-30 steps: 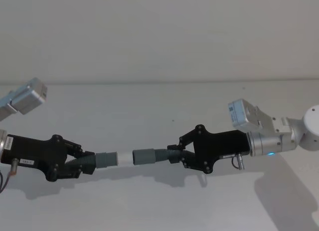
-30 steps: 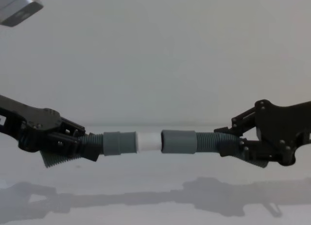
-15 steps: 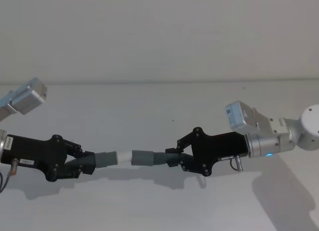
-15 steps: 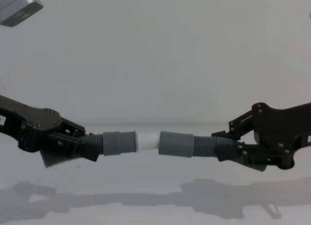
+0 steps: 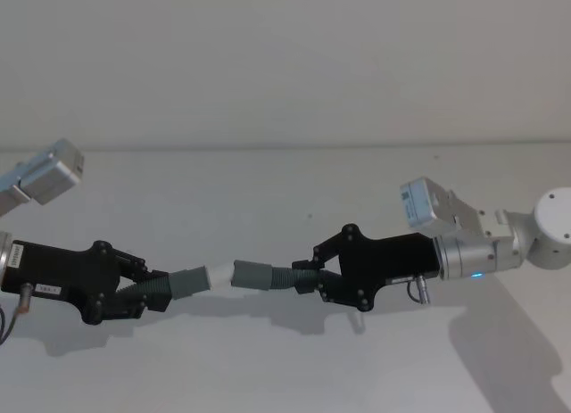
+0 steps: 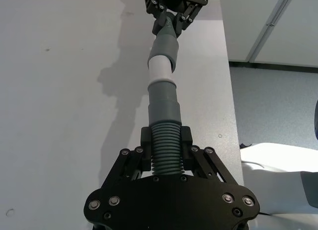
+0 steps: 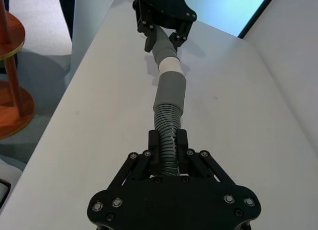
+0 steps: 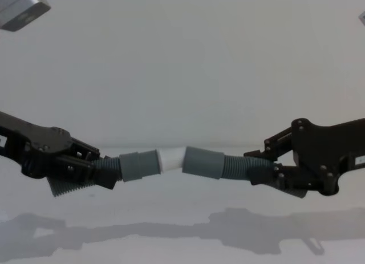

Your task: Use both hands to pick up one end of the pipe from the table, align the ends, and insert them.

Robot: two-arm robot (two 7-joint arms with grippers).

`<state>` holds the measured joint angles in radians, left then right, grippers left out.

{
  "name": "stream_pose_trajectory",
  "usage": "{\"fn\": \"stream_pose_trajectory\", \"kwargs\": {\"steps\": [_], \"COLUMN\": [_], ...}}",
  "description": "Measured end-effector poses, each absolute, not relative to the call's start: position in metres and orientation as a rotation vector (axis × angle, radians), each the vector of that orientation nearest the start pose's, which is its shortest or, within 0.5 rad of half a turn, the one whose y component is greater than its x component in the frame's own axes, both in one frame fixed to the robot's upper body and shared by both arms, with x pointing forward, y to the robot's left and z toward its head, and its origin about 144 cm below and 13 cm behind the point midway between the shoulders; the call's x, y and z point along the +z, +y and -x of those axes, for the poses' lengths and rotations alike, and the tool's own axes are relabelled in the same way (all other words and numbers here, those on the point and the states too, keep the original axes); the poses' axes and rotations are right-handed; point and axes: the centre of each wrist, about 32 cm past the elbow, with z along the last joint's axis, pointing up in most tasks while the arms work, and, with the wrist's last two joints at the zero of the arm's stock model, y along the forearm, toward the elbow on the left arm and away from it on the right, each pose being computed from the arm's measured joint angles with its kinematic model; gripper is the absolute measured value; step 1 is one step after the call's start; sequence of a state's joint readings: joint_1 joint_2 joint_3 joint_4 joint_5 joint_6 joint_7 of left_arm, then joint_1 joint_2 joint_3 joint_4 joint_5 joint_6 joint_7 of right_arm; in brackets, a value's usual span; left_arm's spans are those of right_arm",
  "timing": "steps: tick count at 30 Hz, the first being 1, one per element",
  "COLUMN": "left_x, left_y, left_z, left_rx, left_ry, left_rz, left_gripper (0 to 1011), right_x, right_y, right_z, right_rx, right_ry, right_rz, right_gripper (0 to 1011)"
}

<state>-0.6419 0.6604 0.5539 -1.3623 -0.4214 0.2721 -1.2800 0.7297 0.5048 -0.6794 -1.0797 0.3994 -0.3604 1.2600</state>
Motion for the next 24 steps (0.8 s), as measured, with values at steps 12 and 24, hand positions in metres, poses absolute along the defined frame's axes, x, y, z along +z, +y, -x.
{"fn": "stream_pose_trajectory", "kwargs": {"steps": [12,24], "left_x": [1.2883,1.2883], "left_y": [0.3195,0.3195], "left_z": [-0.5834,-0.5833], "left_rx": [0.084,0.084], "left_ry": [0.035,0.035], "left_rz": [-0.429,-0.429], "left_gripper": [301,301], "right_x": [1.2357,1.2362], "right_y": [-0.2897,-0.2907], "right_z": [-0.617,-0.6171], "right_rx": [0.002,-0.006], "right_ry": [-0.4,-0.401], "right_rz": [0.265,0.26], "right_gripper": [178,178]}}
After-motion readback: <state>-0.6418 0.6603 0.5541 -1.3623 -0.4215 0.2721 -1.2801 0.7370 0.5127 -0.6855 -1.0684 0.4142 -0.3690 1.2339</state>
